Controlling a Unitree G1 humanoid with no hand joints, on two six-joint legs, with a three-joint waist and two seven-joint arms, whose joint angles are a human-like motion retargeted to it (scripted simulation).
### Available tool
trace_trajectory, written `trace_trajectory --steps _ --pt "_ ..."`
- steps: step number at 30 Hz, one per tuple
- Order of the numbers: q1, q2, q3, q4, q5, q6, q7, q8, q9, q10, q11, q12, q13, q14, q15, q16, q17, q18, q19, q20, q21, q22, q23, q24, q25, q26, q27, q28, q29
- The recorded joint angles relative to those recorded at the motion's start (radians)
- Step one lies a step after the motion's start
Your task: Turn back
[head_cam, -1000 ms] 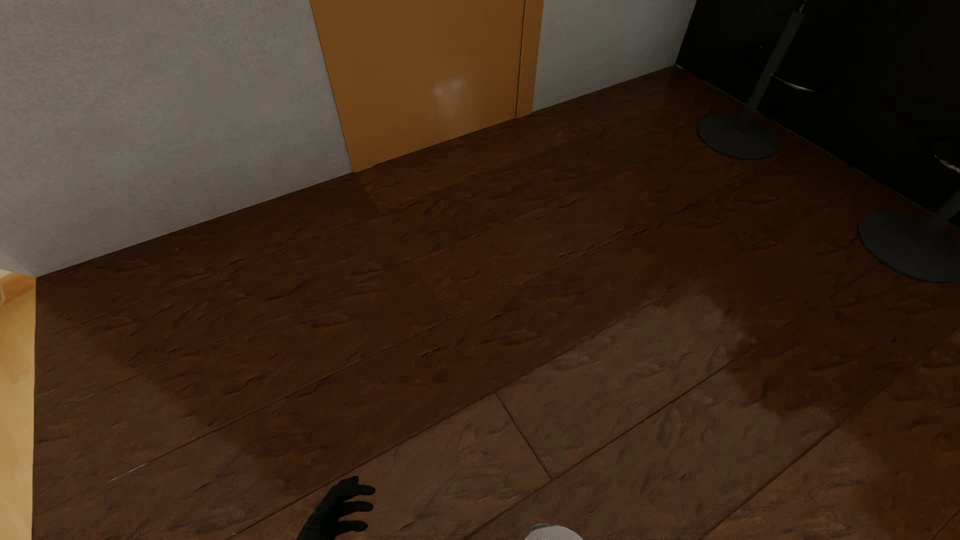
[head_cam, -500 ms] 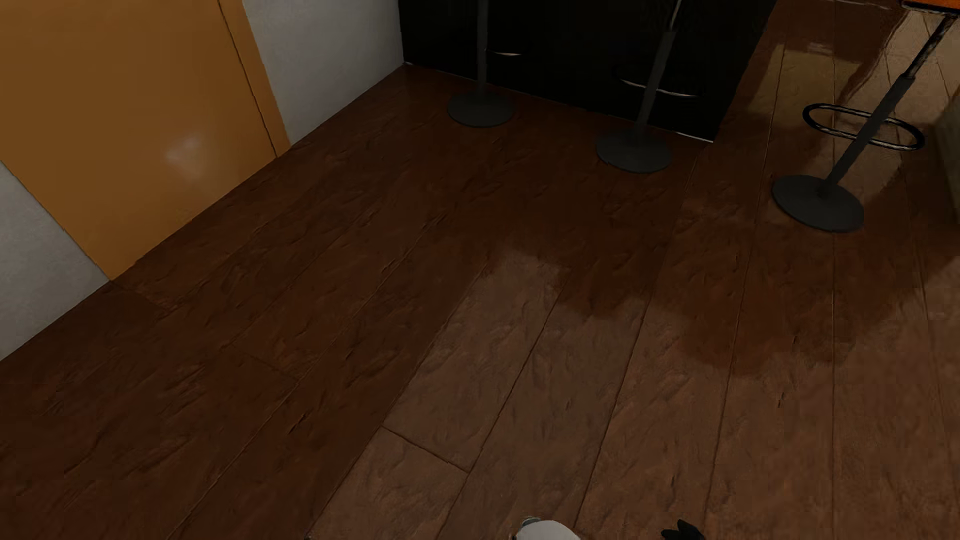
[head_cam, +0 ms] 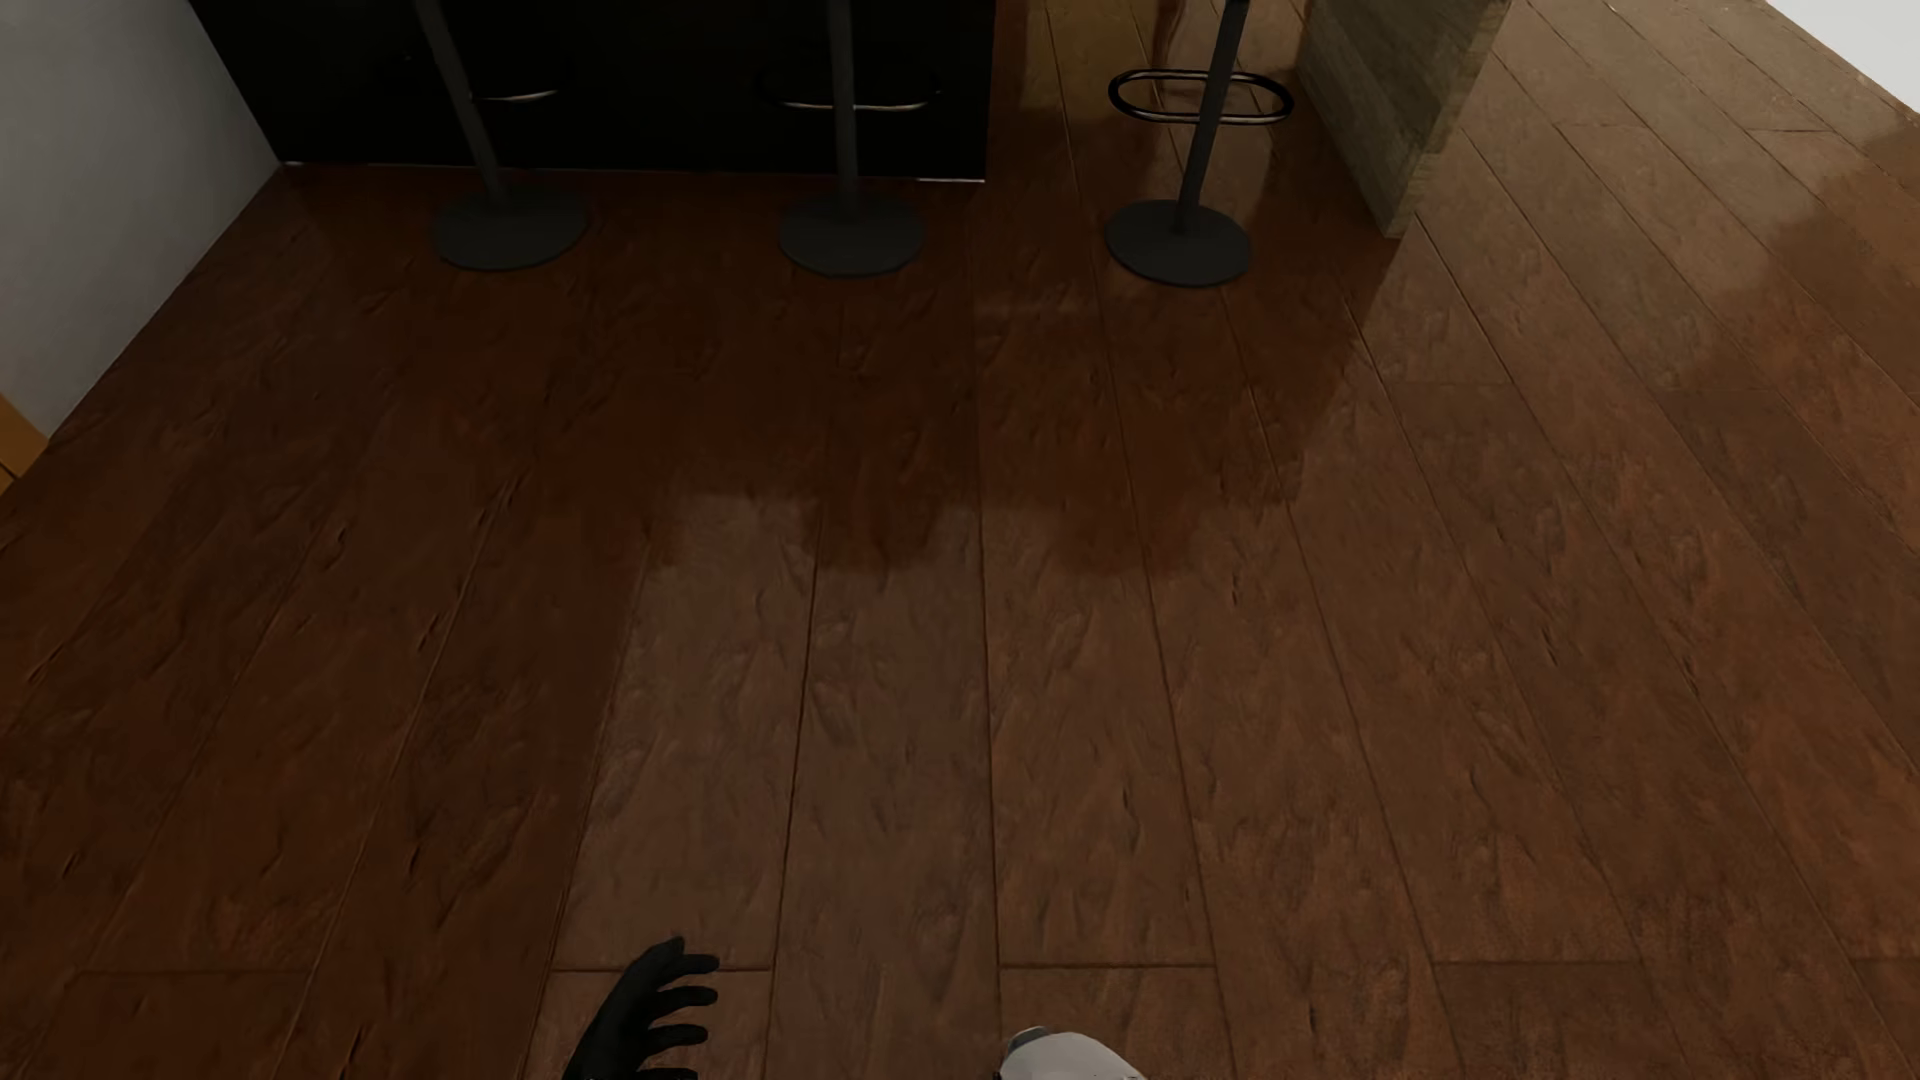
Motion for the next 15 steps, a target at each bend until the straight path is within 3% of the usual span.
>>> trace_trajectory --steps 1,2,3,4,5,6,8,9,10,11,12,13,14,15 --pt "-0.013 -0.008 0.027 -0.006 -0.04 -0.03 0.005 -0.025 -0.004 0.054 0.054 0.008 -0.012 -0.014 -0.025 -0.007 -0.012 0.005 0.003 -0.001 -0.015 -0.043 0.044 0.007 0.003 -0.01 -0.014 -0.003 0.01" --pt "-0.071 -0.003 0.094 -0.006 -0.033 -0.042 -0.023 -0.019 0.019 0.207 0.048 -0.012 -0.04 0.019 0.058 -0.021 -0.037 0.039 -0.012 -0.054 -0.014 -0.063 0.094 0.007 -0.001 -0.015 -0.031 -0.005 0.012" --pt "-0.158 0.001 0.145 -0.021 -0.009 -0.031 -0.085 -0.003 0.04 0.361 0.038 0.004 -0.057 0.129 0.073 -0.02 -0.061 0.122 -0.008 -0.09 -0.014 -0.061 0.079 0.001 -0.004 -0.024 -0.047 -0.021 0.003" --pt "-0.193 0.001 0.155 -0.053 0.013 -0.015 -0.147 0.019 0.03 0.331 -0.001 0.076 -0.067 0.137 0.101 -0.004 -0.058 0.171 -0.003 -0.054 -0.016 -0.039 0.063 -0.006 -0.002 -0.031 -0.083 -0.052 -0.015" --pt "-0.175 0.005 0.144 -0.068 0.032 0.005 -0.189 0.039 0.016 0.188 -0.042 0.138 -0.058 0.056 0.128 0.011 -0.038 0.177 0.005 -0.011 0.001 0.001 0.035 -0.014 0.005 -0.028 -0.117 -0.08 -0.038" --pt "-0.129 0.0 0.112 -0.057 0.028 0.014 -0.187 0.045 0.005 0.06 -0.041 0.17 -0.041 0.057 0.109 0.024 -0.013 -0.034 0.015 0.003 0.027 0.048 0.017 -0.024 0.02 -0.014 -0.138 -0.09 -0.059" --pt "-0.094 -0.007 0.071 -0.041 -0.013 0.008 -0.104 0.034 -0.003 0.025 -0.067 0.111 -0.04 0.065 0.116 0.014 0.039 -0.001 0.036 0.008 0.02 -0.018 0.011 -0.03 0.042 0.059 -0.102 -0.067 -0.06" --pt "-0.057 -0.003 0.034 -0.035 -0.034 -0.004 -0.064 0.01 -0.007 0.001 -0.005 0.064 -0.036 0.067 0.046 0.019 0.023 0.002 0.043 0.006 0.038 0.004 -0.008 -0.027 0.04 0.067 -0.069 -0.05 -0.039" --pt "-0.051 0.001 0.036 -0.032 -0.061 -0.016 -0.043 -0.014 -0.026 0.0 0.069 0.015 -0.014 0.061 -0.021 0.031 0.002 0.0 0.053 -0.001 -0.012 -0.018 -0.008 -0.016 0.026 0.066 -0.051 -0.032 0.002" --pt "-0.052 0.05 0.089 -0.042 -0.084 -0.029 -0.052 -0.015 -0.038 0.004 0.033 -0.051 0.016 0.056 -0.024 0.023 -0.031 -0.003 0.058 0.008 -0.05 -0.032 -0.003 -0.009 0.01 0.056 -0.041 -0.014 0.049" --pt "-0.05 0.077 0.173 -0.052 -0.076 -0.023 -0.107 -0.027 -0.019 0.02 -0.005 -0.102 0.013 0.063 0.037 -0.012 -0.071 0.002 0.009 -0.003 -0.066 -0.041 0.018 -0.018 0.002 0.041 -0.04 0.01 0.09" --pt "-0.054 0.097 0.234 -0.063 -0.075 -0.02 -0.132 -0.03 0.006 0.037 -0.028 -0.085 -0.042 0.093 0.052 -0.013 -0.075 0.019 0.013 -0.023 -0.08 -0.067 -0.002 -0.047 0.01 0.027 -0.036 0.03 0.114" --pt "-0.059 0.1 0.274 -0.067 -0.072 -0.009 -0.146 -0.032 0.012 0.031 -0.046 -0.032 -0.109 0.095 0.065 0.006 -0.069 0.084 0.013 -0.014 -0.063 -0.063 -0.031 -0.074 0.023 0.017 -0.051 0.038 0.125" --pt "-0.044 0.092 0.318 -0.072 -0.068 0.004 -0.158 -0.028 0.004 -0.022 -0.059 0.009 -0.161 0.067 0.076 0.014 -0.043 0.093 0.014 0.003 -0.034 -0.004 -0.034 -0.094 0.037 0.02 -0.096 0.042 0.128"
